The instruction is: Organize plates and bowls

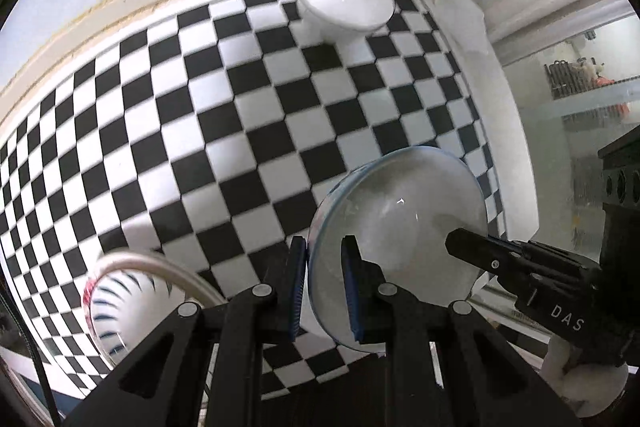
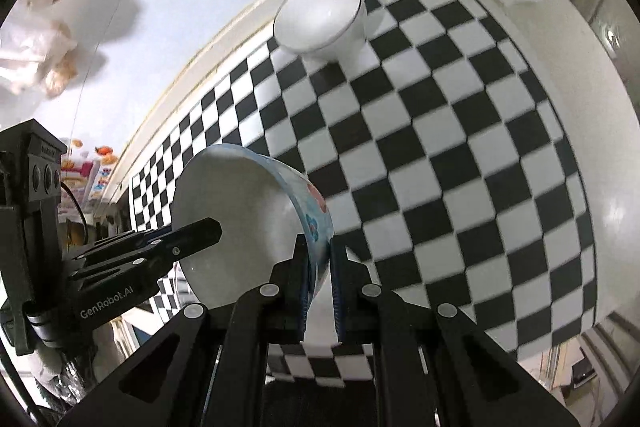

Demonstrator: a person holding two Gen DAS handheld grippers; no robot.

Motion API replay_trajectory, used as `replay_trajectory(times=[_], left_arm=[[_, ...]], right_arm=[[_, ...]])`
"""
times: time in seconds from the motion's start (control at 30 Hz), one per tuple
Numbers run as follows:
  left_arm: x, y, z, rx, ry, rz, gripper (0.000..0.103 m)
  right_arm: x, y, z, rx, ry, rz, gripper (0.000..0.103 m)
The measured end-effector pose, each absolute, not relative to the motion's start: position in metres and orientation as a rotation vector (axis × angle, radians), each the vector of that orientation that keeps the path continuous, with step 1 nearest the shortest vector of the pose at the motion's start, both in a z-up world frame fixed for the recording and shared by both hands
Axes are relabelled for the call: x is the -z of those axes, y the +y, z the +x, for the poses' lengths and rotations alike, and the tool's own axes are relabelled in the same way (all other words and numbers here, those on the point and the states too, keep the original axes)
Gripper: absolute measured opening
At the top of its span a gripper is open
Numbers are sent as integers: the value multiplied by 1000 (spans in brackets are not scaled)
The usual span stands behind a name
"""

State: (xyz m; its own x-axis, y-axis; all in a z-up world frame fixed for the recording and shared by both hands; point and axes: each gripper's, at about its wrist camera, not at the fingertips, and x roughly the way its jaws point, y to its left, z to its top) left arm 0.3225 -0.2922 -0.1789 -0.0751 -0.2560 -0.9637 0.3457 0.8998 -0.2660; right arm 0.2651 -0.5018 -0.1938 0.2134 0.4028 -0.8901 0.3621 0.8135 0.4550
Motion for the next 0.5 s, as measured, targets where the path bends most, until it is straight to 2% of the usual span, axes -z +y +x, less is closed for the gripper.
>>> replay_trajectory(times=[0.5], left_arm=[[231,-293,293,457,1654,184,16]], right_arm=[[243,-479,229,-4,1499,659,11]])
